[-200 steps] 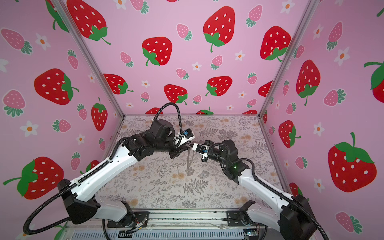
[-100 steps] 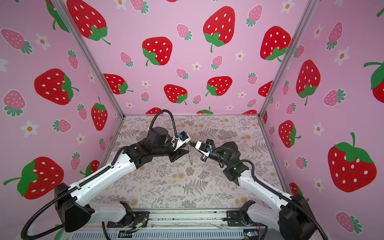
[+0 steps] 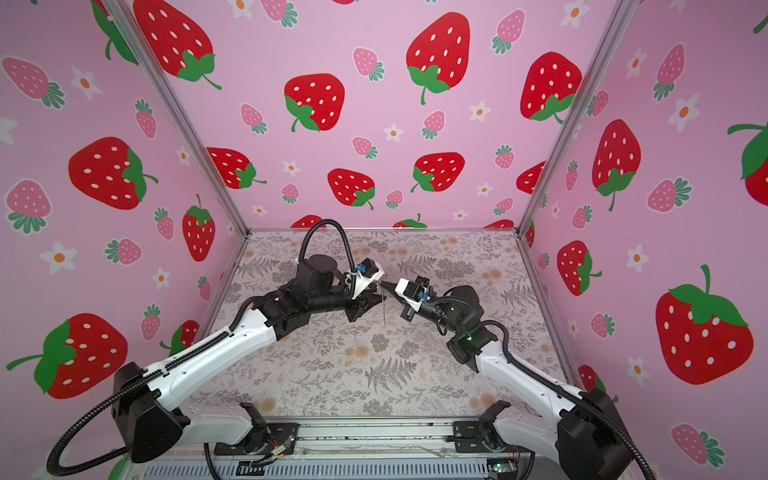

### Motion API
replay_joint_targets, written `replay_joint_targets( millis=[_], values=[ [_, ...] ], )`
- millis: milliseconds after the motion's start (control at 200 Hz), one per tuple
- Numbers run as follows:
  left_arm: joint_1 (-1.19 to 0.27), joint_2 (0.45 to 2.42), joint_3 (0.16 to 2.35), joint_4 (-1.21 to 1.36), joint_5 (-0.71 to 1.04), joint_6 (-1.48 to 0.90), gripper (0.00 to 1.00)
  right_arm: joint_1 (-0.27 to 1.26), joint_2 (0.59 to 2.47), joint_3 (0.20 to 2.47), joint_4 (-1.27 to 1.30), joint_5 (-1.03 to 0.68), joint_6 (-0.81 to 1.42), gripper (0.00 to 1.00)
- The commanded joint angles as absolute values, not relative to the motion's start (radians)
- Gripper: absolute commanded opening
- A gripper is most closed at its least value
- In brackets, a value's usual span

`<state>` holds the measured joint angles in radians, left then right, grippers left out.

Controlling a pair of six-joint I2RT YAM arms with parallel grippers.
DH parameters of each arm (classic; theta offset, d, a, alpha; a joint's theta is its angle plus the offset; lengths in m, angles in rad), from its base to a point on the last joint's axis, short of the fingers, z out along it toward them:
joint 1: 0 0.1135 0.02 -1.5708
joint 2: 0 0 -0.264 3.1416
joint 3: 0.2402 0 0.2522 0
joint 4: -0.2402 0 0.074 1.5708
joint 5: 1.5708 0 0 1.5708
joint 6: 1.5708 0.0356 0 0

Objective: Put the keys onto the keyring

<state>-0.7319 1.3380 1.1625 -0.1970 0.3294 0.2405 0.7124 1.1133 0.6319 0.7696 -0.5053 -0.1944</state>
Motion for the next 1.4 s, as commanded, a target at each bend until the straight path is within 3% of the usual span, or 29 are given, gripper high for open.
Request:
replay_joint_targets(
  millis=[0, 80, 355, 470, 525, 1075, 1115, 1160, 1230, 1396],
  values=[
    [-0.742, 1.335, 1.161, -0.128, 0.315, 0.229, 0.33, 0.712, 1.106, 0.622, 0.834, -0.470, -0.157, 0.00],
    [-0.747, 1.325, 1.156, -0.115, 0.286, 0.230, 0.32, 0.713, 1.107, 0.620, 0.837, -0.452, -0.147, 0.00],
    [-0.762, 1.322, 1.155, -0.143, 0.258, 0.251, 0.09, 0.712, 1.114, 0.620, 0.859, -0.378, -0.106, 0.00],
    [-0.769, 1.326, 1.156, -0.149, 0.244, 0.260, 0.07, 0.712, 1.120, 0.620, 0.874, -0.356, -0.080, 0.00],
    [-0.776, 1.332, 1.158, -0.153, 0.232, 0.268, 0.00, 0.712, 1.121, 0.621, 0.884, -0.346, -0.069, 0.00],
    [-0.876, 1.433, 1.257, -0.166, 0.038, 0.325, 0.00, 0.716, 1.136, 0.570, 1.003, -0.150, -0.004, 0.00],
    [-0.875, 1.435, 1.261, -0.165, 0.032, 0.319, 0.04, 0.716, 1.133, 0.567, 1.000, -0.150, -0.007, 0.00],
    [-0.874, 1.429, 1.257, -0.159, 0.016, 0.320, 0.19, 0.716, 1.131, 0.563, 1.001, -0.157, -0.012, 0.00],
    [-0.854, 1.405, 1.243, -0.157, 0.018, 0.321, 0.30, 0.714, 1.126, 0.554, 1.000, -0.192, -0.020, 0.00],
    [-0.770, 1.310, 1.198, -0.160, 0.128, 0.320, 0.38, 0.697, 1.112, 0.536, 1.013, -0.291, -0.032, 0.00]
  ],
)
